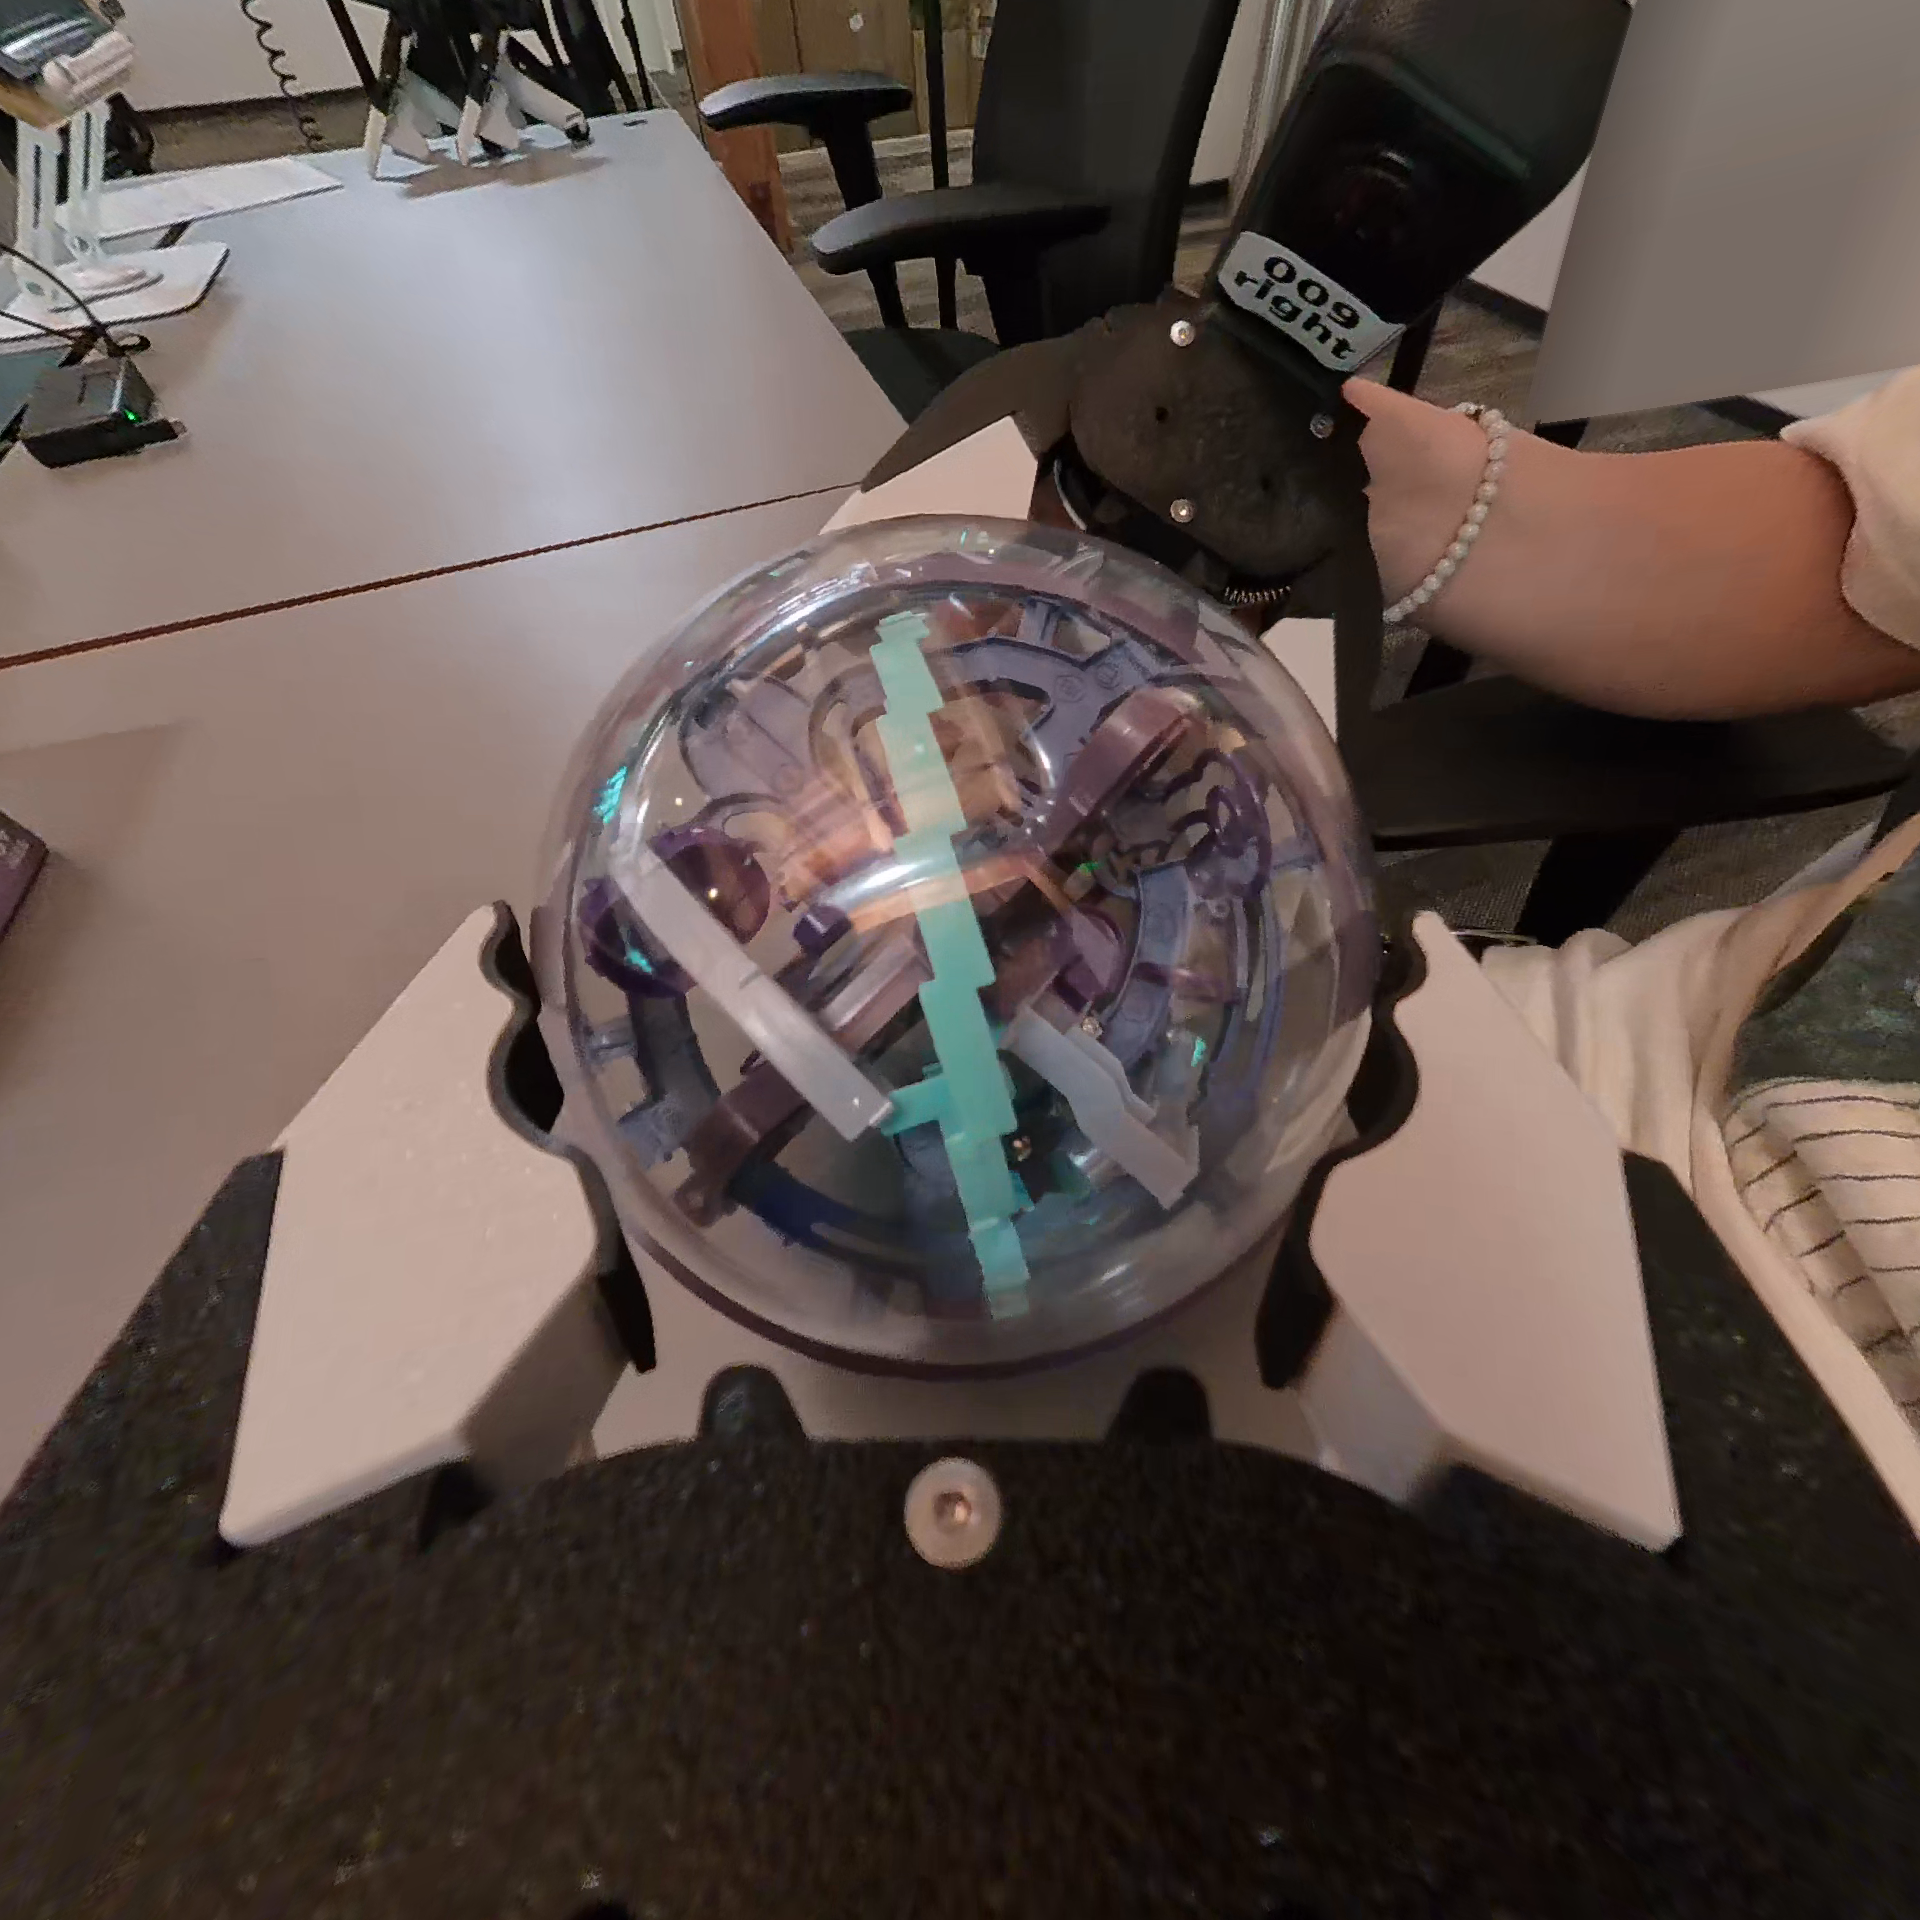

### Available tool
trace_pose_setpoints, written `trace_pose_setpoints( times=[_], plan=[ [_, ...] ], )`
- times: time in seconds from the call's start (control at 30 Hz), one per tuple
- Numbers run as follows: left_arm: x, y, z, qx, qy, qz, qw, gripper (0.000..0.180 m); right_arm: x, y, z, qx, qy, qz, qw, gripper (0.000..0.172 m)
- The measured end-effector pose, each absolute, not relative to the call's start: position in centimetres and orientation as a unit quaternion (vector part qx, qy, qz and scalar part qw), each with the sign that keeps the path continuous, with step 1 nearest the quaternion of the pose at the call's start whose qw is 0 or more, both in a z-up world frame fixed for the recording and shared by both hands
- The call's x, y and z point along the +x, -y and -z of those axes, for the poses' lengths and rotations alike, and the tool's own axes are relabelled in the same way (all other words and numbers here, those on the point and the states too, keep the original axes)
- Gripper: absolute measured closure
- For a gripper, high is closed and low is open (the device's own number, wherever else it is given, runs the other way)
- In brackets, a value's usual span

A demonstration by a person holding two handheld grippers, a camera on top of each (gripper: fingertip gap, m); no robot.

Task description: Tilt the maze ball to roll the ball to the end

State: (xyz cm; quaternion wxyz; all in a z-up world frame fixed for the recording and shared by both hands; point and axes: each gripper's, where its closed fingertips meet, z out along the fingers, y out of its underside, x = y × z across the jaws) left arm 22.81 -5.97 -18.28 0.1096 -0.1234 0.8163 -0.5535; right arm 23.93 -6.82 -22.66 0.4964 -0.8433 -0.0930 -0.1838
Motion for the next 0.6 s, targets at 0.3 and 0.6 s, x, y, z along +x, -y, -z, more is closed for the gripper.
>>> trace_pose_setpoints(
  times=[0.3, 0.6],
  plan=[
    [22.5, 5.5, 18.5, -0.138, -0.815, 0.547, 0.134, 0.029, 24.0, 6.6, 22.7, -0.844, 0.128, 0.186, 0.487, 0.018],
    [22.1, 6.7, 18.5, -0.110, -0.847, 0.490, 0.173, 0.030, 24.5, 8.7, 24.4, -0.863, 0.113, 0.217, 0.443, 0.031]
  ],
)
